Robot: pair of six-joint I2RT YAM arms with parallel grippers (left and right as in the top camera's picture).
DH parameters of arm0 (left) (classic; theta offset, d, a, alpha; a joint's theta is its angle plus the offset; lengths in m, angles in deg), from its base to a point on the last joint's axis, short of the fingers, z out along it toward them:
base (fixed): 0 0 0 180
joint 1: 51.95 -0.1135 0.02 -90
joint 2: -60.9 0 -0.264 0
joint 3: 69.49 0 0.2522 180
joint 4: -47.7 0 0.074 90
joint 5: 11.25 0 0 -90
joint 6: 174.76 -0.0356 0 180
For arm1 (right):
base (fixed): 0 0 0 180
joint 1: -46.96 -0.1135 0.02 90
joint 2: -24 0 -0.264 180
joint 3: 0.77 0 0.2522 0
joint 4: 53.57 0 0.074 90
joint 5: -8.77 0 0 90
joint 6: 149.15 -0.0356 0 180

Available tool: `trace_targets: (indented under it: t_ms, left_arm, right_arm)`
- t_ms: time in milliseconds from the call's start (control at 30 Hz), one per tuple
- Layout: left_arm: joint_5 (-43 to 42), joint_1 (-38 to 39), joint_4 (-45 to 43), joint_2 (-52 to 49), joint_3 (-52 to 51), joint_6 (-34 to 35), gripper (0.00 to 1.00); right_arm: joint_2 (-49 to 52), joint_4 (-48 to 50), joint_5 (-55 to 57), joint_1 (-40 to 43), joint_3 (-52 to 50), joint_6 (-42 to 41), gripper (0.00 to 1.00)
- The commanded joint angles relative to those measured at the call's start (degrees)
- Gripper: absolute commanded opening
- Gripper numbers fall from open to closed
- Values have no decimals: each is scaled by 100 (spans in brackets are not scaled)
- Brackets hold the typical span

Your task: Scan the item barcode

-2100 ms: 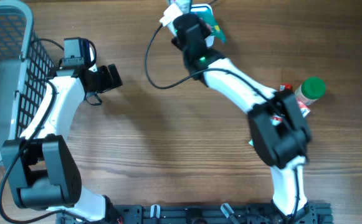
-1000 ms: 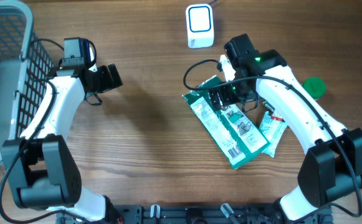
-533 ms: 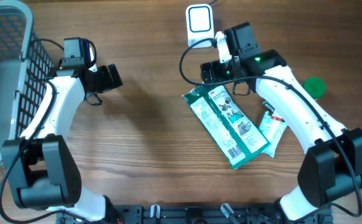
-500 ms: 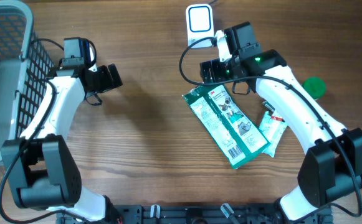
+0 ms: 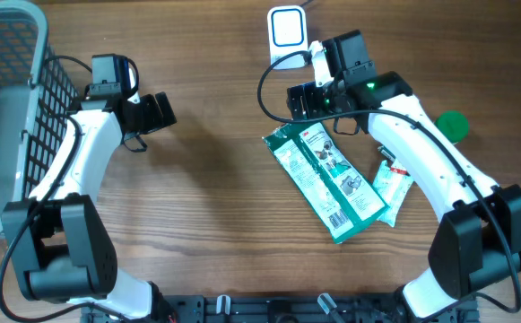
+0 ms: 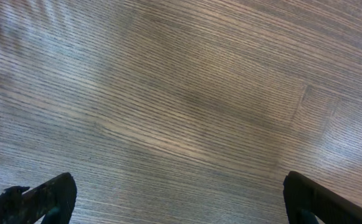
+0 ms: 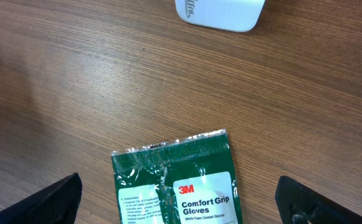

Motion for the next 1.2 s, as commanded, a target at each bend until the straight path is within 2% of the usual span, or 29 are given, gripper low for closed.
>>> trace_targets:
  t_ms: [0, 200, 467, 733, 933, 1033, 1167]
  left_arm:
    - [-26, -46, -4, -48, 11, -72, 100]
    - [-26, -46, -4, -48, 11, -72, 100]
    - [-26, -46, -4, -48, 11, -72, 100]
    - [-26, -46, -4, -48, 11, -72, 100]
    - [-26, -46, -4, -48, 11, -72, 100]
    - [-26, -46, -4, -50, 11, -72, 100]
    - [-26, -46, -4, -48, 11, -72, 100]
  right_arm:
    - [-76, 24, -90, 2, -20, -50, 100]
    - [-964, 26, -90, 2, -20, -50, 100]
    - [-2979, 48, -37, 2, -20, 46, 100]
    - [-4966, -393, 1226, 70, -22, 160, 100]
    - [-6450, -1394, 1252, 758, -52, 155, 100]
    - [-7165, -1480, 1244, 1154, -295, 155, 100]
    - [-8212, -1427, 1241, 1631, -1141, 153, 100]
